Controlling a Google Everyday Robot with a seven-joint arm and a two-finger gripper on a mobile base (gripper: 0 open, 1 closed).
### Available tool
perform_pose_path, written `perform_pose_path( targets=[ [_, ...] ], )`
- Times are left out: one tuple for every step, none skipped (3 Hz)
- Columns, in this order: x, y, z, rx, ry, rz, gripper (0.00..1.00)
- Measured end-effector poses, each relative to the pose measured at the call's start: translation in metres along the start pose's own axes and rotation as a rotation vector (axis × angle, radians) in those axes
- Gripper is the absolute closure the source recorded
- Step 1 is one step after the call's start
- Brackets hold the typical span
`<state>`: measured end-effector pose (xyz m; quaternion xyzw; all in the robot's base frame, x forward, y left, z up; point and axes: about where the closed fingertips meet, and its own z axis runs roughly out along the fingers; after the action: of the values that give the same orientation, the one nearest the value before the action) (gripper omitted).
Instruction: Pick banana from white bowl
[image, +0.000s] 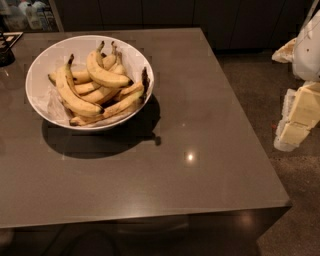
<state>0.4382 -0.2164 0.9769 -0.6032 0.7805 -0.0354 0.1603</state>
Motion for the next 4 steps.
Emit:
perform_pose_path(
  targets=[
    [-0.008, 0.001, -0.004, 0.009, 0.009, -0.001, 0.00],
    [-0.034, 0.006, -0.008, 0.007, 0.060, -0.042, 0.00],
    [-0.075, 0.003, -0.003, -0.015, 0.088, -0.121, 0.00],
    [-0.075, 0.003, -0.003, -0.015, 0.088, -0.121, 0.00]
  ],
)
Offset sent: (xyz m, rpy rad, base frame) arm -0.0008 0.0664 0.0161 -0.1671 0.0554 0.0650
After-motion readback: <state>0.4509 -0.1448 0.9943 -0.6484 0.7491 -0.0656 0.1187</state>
